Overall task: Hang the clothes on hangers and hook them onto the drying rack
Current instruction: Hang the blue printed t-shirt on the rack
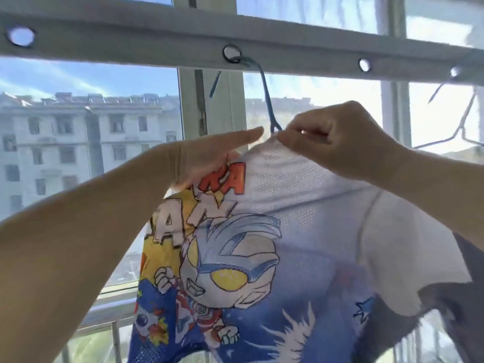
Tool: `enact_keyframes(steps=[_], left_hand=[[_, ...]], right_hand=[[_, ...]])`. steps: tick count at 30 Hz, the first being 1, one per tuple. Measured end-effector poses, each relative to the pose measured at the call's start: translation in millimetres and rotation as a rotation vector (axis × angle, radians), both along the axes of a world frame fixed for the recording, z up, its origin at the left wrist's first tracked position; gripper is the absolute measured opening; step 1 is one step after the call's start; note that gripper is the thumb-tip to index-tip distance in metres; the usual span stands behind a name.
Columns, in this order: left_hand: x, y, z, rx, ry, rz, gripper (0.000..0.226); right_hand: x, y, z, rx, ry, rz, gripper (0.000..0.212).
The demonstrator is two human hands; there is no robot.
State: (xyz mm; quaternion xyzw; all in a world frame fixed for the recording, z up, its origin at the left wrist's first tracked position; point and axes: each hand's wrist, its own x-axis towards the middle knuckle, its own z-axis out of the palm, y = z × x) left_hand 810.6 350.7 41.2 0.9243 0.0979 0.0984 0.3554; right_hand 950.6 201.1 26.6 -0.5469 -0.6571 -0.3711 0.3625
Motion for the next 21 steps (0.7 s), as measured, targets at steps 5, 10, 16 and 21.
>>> enact_keyframes(steps=[5, 10, 16, 21], left_hand=[[-4, 39, -22, 0.195, -0.072, 0.213, 0.058], [-12, 14, -5, 0.186, 0.01, 0.327, 0.049], [-34, 18, 8, 1.149, -0.013, 0.595, 0.052], [-61, 9, 12, 1.356, 0.046, 0.671, 0.076]], right_hand=[[4, -4, 2, -0.009, -0.009, 0.012, 0.04], [2, 0, 1, -0.029, -0.009, -0.022, 0.035], [-3, 7, 2, -0.098, -0.065, -0.127, 0.031], [-6, 16, 8, -0.159, -0.19, -0.291, 0.038]])
